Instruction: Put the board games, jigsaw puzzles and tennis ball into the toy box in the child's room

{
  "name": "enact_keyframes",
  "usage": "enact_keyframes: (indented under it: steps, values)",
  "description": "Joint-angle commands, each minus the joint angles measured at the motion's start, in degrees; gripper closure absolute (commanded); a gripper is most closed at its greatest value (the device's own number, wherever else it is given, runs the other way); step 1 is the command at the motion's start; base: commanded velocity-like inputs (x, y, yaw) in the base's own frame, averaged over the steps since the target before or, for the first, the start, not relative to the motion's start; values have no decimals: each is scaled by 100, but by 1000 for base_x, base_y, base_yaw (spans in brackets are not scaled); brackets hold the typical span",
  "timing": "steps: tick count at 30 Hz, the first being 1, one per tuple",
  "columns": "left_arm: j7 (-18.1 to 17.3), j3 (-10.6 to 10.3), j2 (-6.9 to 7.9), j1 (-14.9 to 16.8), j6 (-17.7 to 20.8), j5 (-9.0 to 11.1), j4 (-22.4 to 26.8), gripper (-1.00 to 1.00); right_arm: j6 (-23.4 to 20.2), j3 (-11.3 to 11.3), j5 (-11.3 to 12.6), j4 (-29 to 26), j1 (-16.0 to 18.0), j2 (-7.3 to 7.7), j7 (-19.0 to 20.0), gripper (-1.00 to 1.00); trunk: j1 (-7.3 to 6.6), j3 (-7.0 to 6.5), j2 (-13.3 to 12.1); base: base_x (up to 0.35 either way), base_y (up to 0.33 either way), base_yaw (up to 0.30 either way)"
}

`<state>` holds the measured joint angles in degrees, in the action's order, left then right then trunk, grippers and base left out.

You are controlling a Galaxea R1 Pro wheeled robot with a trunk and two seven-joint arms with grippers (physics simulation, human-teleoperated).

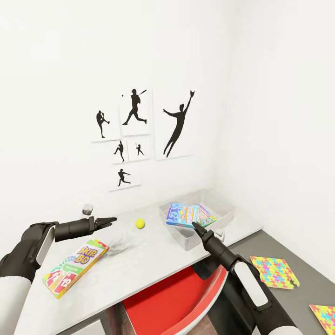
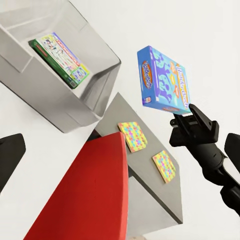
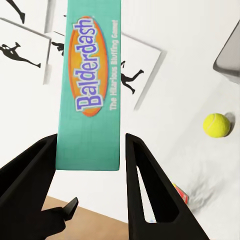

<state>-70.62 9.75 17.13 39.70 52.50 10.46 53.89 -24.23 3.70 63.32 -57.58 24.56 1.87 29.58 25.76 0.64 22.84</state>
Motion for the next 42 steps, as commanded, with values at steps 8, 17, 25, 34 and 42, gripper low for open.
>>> enact_keyframes:
  steps: [8,17,25,34,42]
  values:
    - [-135,24,46,3,92,40,-1,-100,-71,13,58,-84,5,1,-433,100,3,7,8,0,0,0]
    - [-720,4,62,3,128,-12,-12,-100,-219,10,97,-460,6,-18,-1547,100,3,7,8,0,0,0]
    - [-752,1,62,3,129,-10,-26,-100,-890,-12,142,-496,757,-120,-2689,100,3,7,8,0,0,0]
    - [-751,6,65,3,129,-1,-34,-100,-1009,-49,171,-406,1998,-505,-3884,100,3,7,8,0,0,0]
    - [-751,7,64,3,129,0,-36,-100,-1017,-53,164,-16,2736,-522,-4770,100,3,7,8,0,0,0]
